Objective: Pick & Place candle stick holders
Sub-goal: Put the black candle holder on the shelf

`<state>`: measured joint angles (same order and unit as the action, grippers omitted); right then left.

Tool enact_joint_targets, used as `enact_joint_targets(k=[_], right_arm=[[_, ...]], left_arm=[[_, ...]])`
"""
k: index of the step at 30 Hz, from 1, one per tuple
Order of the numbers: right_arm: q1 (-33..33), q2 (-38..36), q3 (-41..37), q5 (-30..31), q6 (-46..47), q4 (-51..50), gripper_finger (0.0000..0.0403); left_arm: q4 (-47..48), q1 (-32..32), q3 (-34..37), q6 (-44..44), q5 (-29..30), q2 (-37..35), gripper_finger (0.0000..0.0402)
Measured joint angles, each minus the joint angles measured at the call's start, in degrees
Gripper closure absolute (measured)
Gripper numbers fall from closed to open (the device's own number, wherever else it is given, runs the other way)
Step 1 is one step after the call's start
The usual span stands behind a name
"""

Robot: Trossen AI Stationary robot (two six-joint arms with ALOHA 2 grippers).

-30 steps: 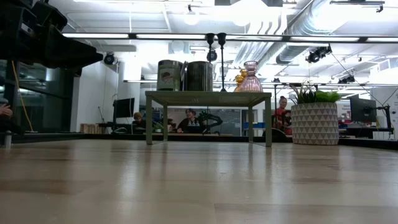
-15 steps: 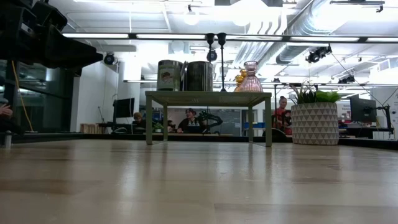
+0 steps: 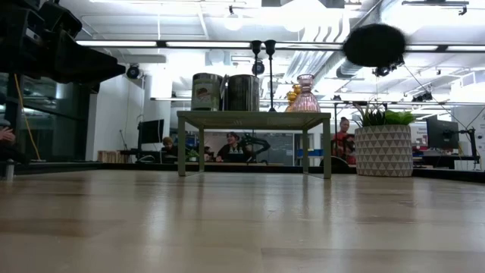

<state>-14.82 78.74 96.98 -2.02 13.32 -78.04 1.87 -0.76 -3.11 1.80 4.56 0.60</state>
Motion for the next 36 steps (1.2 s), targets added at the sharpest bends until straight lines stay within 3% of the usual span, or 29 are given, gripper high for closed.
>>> enact_joint_targets(k=[10,21,36], right_arm=[[15.8,8.9,15.1,0.3,-6.4,-3.2,0.0275],[25.9,22.5,31.7,0.6,-9.2,-5.9,0.0275],[33.4,28.5,35.1,5.1,-8.7,-7.2,0.0267]], left_arm=[[0.0,0.0,0.0,0.0,0.0,0.0,0.0263],[0.0,0.0,0.0,0.0,0.1,0.0,0.0263],[0.0,0.0,0.0,0.0,0.1,0.0,0.0263]])
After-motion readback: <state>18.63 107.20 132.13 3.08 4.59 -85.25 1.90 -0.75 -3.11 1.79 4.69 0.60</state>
